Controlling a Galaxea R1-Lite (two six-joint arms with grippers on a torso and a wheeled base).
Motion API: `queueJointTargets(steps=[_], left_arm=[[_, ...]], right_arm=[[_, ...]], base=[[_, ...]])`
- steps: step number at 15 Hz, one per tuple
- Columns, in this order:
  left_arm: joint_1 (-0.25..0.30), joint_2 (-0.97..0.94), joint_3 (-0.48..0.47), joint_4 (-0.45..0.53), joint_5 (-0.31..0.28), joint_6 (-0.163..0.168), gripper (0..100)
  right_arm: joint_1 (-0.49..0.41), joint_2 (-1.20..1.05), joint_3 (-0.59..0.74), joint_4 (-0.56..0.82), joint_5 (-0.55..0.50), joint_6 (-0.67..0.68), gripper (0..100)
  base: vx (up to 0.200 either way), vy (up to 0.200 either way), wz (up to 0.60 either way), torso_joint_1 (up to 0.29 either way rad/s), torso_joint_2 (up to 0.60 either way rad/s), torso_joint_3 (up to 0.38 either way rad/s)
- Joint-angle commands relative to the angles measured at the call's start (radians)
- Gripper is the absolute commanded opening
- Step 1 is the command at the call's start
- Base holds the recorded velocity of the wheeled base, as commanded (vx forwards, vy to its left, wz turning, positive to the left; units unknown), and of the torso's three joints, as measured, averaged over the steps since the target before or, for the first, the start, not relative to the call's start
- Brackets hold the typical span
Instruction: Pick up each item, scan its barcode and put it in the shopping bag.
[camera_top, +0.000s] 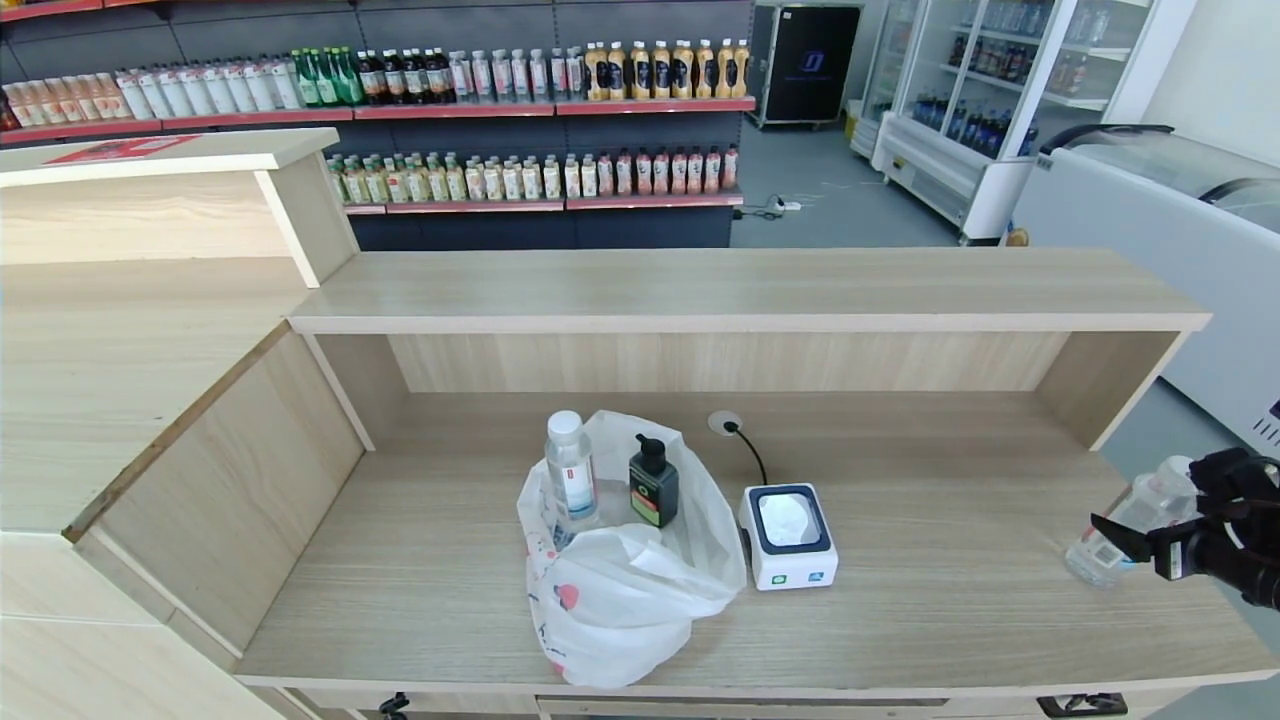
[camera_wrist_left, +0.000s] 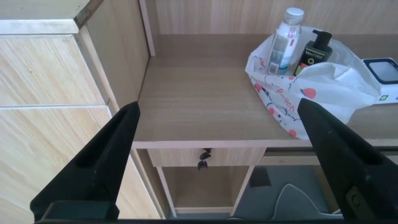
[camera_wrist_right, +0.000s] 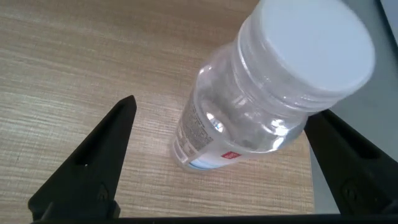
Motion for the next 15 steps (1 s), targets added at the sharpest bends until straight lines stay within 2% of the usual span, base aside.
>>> queueJointTargets(steps=[1, 13, 14, 15], left_arm=[[0.000, 0.001, 0.000, 0.000, 0.000, 0.000, 100], [0.000, 0.001, 0.000, 0.000, 0.000, 0.000, 100], [0.000, 0.001, 0.000, 0.000, 0.000, 0.000, 100], [0.000, 0.001, 0.000, 0.000, 0.000, 0.000, 100]], right_arm=[[0.013, 0.040, -0.020, -0.006, -0.001, -0.003, 100], [0.037, 0.089, -0.055, -0.023, -0.003, 0.006, 100], [0.037, 0.089, -0.057, -0.023, -0.003, 0.008, 0], [0.037, 0.092, -0.058, -0.023, -0.003, 0.008, 0]], base=[[0.000, 0.000, 0.00, 0.000, 0.00, 0.000], [0.000, 0.000, 0.00, 0.000, 0.00, 0.000], [0.000, 0.000, 0.00, 0.000, 0.00, 0.000], [0.000, 0.000, 0.00, 0.000, 0.00, 0.000]])
